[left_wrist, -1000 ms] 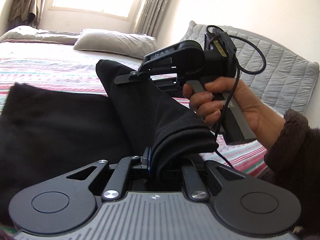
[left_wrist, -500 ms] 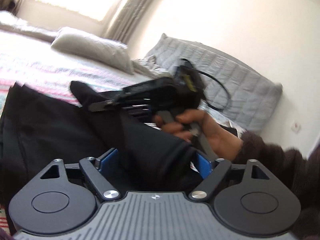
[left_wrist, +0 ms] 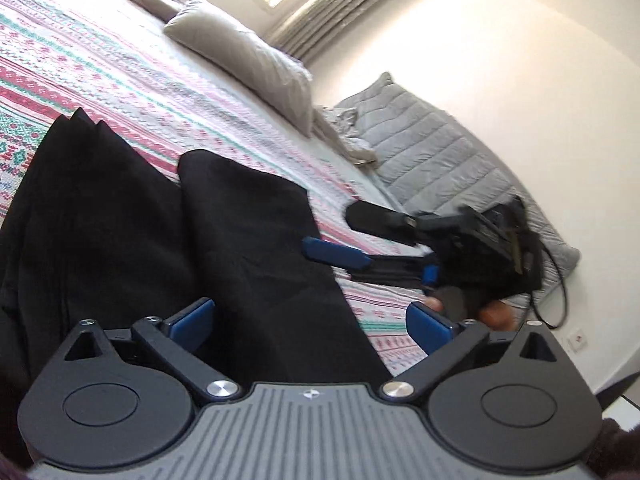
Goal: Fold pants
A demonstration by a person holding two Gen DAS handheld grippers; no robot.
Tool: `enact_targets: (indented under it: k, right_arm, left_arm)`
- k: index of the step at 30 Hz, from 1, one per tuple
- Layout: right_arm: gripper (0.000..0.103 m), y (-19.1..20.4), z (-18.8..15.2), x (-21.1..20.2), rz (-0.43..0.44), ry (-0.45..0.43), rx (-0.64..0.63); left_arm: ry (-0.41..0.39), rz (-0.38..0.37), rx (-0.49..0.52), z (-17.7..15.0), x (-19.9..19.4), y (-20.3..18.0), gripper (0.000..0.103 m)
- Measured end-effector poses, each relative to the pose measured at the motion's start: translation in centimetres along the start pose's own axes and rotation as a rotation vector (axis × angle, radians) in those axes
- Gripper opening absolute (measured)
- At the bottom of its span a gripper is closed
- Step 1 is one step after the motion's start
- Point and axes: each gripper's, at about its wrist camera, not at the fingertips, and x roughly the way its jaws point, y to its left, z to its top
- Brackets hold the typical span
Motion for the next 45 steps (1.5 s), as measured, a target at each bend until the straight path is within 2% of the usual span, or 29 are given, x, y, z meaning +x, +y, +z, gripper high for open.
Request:
enact_targets:
  k: [4, 6, 9, 10, 11, 12, 13, 14, 15, 20, 25, 31, 35, 37, 39, 40, 41, 42, 45]
  right_arm:
    - [0.074, -0.8, -0.1, -1.6, -0.076, -0.024, -0.025]
    - [0.075, -1.2, -0.2, -2.4, -0.117, -0.037, -0.048]
    - [0.078, -1.8, -0.7, -3.2, -0.161, -0.046, -0.060]
    - [0.079, -2.0, -0.9, -3.3, -0.173, -0.043, -0.060]
    - [0.079, -2.2, -1.0, -3.3, -0.186, -0.036, -0.062]
    - [0.079, -2.3, -1.2, -3.3, -0.198, -0.030, -0.065]
    - [0.079, -2.4, -1.3, -3.2, -0.208, -0.025, -0.068]
    - [0.079, -2.5, -1.4, -3.2, -0.216, -0.020, -0.072]
    - [0.079, -2.5, -1.6, -3.1, -0.223, -0.016, -0.075]
    - [0.079, -2.2, -1.9, -2.9, -0.235, -0.011, -0.098]
    - [0.080, -1.6, -2.4, -2.6, -0.235, 0.002, -0.135]
    - [0.084, -1.2, -2.8, -2.2, -0.225, 0.016, -0.151]
    - [0.084, -1.6, -2.8, -1.8, -0.233, 0.027, -0.133]
    - [0.084, -1.9, -2.8, -1.5, -0.237, 0.033, -0.114]
    - [0.084, -2.3, -2.8, -1.3, -0.241, 0.037, -0.091]
    - [0.084, -2.5, -2.8, -1.3, -0.242, 0.040, -0.078]
    - [0.084, -2.6, -2.9, -1.3, -0.239, 0.041, -0.066]
    - [0.084, -2.7, -2.9, -1.3, -0.231, 0.040, -0.054]
    - [0.084, -3.2, -2.9, -1.4, -0.192, 0.051, -0.013]
  left_arm:
    - [-0.010, 0.114, 0.026, 0.8, 1.6, -0.7, 0.102]
    - [-0.015, 0.179, 0.009, 1.0, 2.1, -0.6, 0.092]
    - [-0.026, 0.259, 0.004, 1.3, 2.7, -0.5, 0.069]
    - [-0.026, 0.290, 0.002, 1.3, 2.8, -0.5, 0.064]
    - [-0.027, 0.327, 0.005, 1.5, 3.2, -0.6, 0.052]
    - [-0.024, 0.372, 0.015, 1.5, 3.5, -0.6, 0.033]
    - [-0.022, 0.417, 0.034, 1.7, 4.1, -0.9, 0.023]
    - [-0.024, 0.445, 0.057, 1.8, 4.5, -1.2, 0.017]
    - [-0.030, 0.457, 0.081, 1.8, 4.5, -1.7, 0.016]
    - [-0.050, 0.498, 0.229, 2.3, 3.1, -4.6, 0.016]
    - [-0.080, 0.536, 0.258, 3.3, 0.1, -3.8, 0.016]
    - [-0.130, 0.597, 0.231, 4.0, -4.8, -1.0, 0.016]
    - [-0.110, 0.653, 0.164, 4.0, -5.5, 1.8, 0.018]
    - [-0.089, 0.693, 0.146, 3.8, -5.2, 2.9, 0.027]
    - [-0.097, 0.699, 0.136, 3.6, -5.3, 3.2, 0.058]
    - [-0.096, 0.686, 0.128, 3.9, -5.2, 3.1, 0.065]
    - [-0.098, 0.664, 0.116, 3.9, -5.4, 3.3, 0.078]
    - [-0.097, 0.629, 0.099, 3.9, -5.6, 3.3, 0.086]
    - [-0.064, 0.525, 0.014, 4.2, -5.7, 4.3, 0.087]
